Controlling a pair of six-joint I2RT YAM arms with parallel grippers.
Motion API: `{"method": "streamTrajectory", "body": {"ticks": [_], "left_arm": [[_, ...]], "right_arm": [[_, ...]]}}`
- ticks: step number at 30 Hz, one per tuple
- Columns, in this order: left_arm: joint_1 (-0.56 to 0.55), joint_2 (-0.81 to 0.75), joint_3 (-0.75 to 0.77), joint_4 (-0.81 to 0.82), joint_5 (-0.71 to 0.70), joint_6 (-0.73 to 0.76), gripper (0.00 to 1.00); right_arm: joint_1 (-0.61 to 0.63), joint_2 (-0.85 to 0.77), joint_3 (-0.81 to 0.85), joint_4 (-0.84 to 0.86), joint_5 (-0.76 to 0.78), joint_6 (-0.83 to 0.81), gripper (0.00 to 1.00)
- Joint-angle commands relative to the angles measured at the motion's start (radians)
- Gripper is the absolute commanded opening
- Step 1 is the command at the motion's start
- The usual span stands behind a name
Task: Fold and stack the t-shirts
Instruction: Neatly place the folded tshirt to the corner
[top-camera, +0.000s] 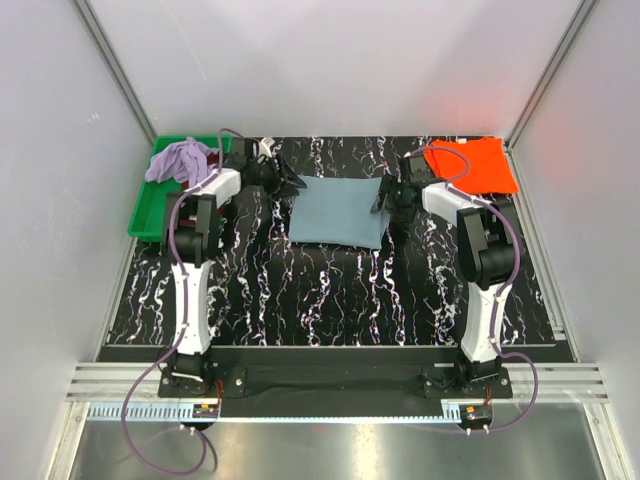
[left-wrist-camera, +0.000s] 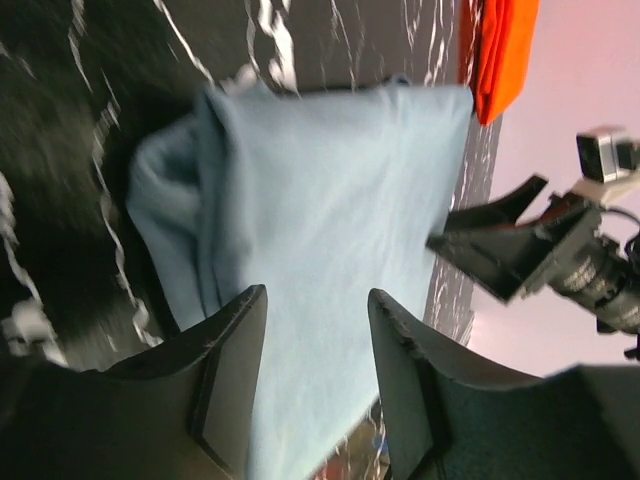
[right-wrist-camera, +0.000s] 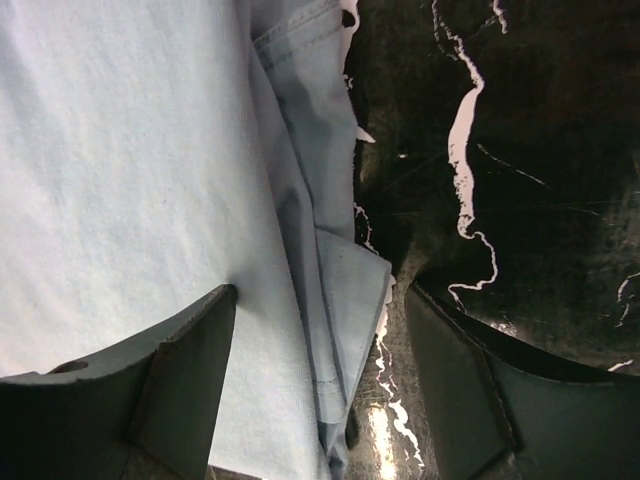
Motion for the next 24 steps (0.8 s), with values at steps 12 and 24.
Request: {"method": "streamTrajectory", "body": {"ticks": [12,24], "left_arm": [[-0.018,-0.339,-0.387,-0.063,-0.258,0.112,0.54],[-0.046,-0.227,-0.402,-0.039,-0.251,0.127,0.48]], "right_arm": [[0.024,0.059,0.056,0.038,-0.002,0.019,0.77],[0.023,0.082,-0.027,0.140,-0.136,0.048,0.75]]}}
